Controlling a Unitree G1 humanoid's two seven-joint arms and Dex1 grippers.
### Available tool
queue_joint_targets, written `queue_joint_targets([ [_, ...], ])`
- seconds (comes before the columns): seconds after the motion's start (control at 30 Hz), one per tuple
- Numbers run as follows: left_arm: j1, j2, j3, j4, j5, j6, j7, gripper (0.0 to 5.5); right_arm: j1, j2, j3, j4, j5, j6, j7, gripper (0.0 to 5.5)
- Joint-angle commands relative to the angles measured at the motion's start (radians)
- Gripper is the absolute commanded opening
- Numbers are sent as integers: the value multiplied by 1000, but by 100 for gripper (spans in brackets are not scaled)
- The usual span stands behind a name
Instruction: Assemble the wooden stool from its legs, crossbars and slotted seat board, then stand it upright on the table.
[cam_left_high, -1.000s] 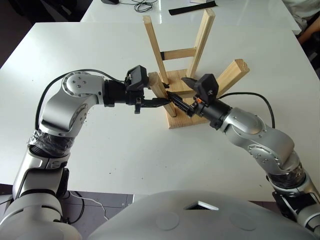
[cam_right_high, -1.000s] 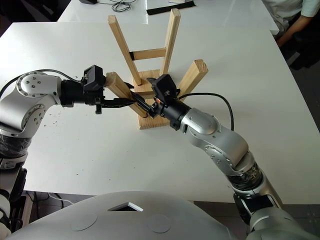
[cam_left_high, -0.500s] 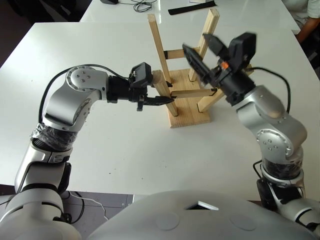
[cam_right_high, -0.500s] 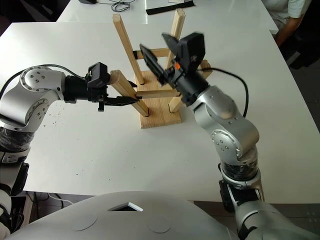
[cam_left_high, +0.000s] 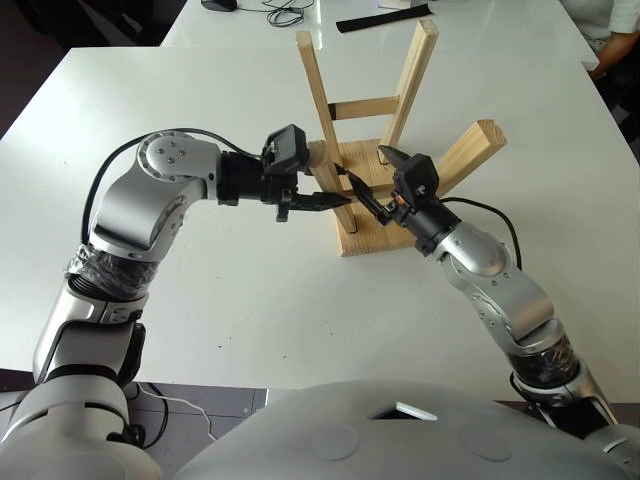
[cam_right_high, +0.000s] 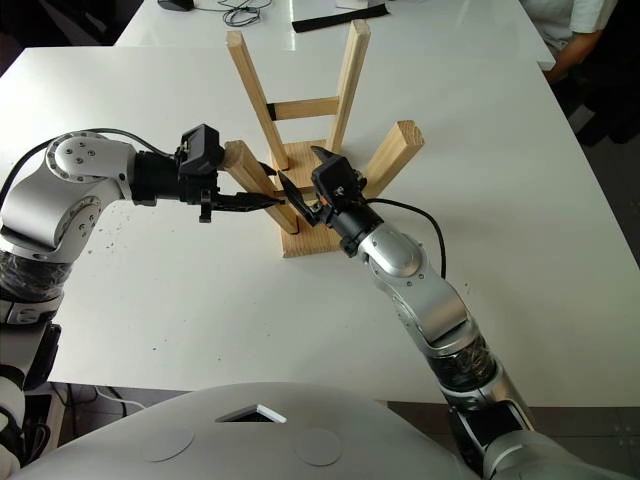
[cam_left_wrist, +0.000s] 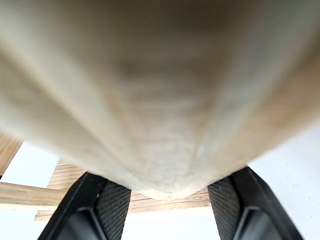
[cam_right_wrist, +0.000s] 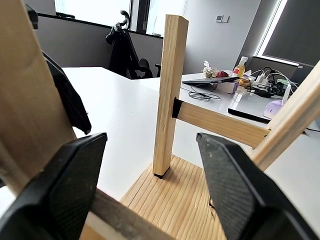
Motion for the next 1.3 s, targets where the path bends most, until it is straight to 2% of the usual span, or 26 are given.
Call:
queue_joint_targets([
  [0.03, -32, -11, -69, 42, 77, 18, -21, 206, 59, 9, -5, 50, -9, 65, 31, 330],
  [0.13, -29, -10, -88, 69, 118, -20, -23, 206, 22, 57, -94, -85, 115, 101, 49, 330],
  [0.23, 12, 23, -86, 78, 143, -65, -31, 206, -62, 104, -246, -238, 376, 197, 49, 330],
  [0.3, 60, 55, -71, 61, 138, -86, -43, 206, -137, 84, -359, -310, 589, 238, 29, 330],
  [0.43, 149, 92, -30, 13, 100, -100, -54, 206, -276, -62, -616, -306, 952, 231, -45, 330],
  [0.53, 191, 98, -6, -3, 91, -103, -36, 206, -283, -195, -817, -171, 1001, 221, -33, 330],
  [0.63, 198, 90, -4, -5, 86, -78, -19, 206, -266, -258, -920, -28, 949, 198, -30, 330],
  [0.73, 197, 79, -1, -8, 85, -69, 7, 206, -234, -288, -910, 92, 789, 155, -7, 330],
  [0.77, 193, 73, 3, -7, 80, -72, 12, 241, -216, -289, -887, 121, 727, 137, -1, 328],
  [1.03, 156, 50, 11, 30, 105, -85, -9, 360, -67, -247, -682, 162, 395, 22, 107, 328],
  [1.2, 223, 52, 104, 28, 127, -79, 92, 360, 21, -259, -573, 162, 163, -25, 103, 328],
  [1.3, 328, -5, 206, -26, 130, -71, 245, 360, 70, -238, -542, 117, 107, -22, 107, 328],
])
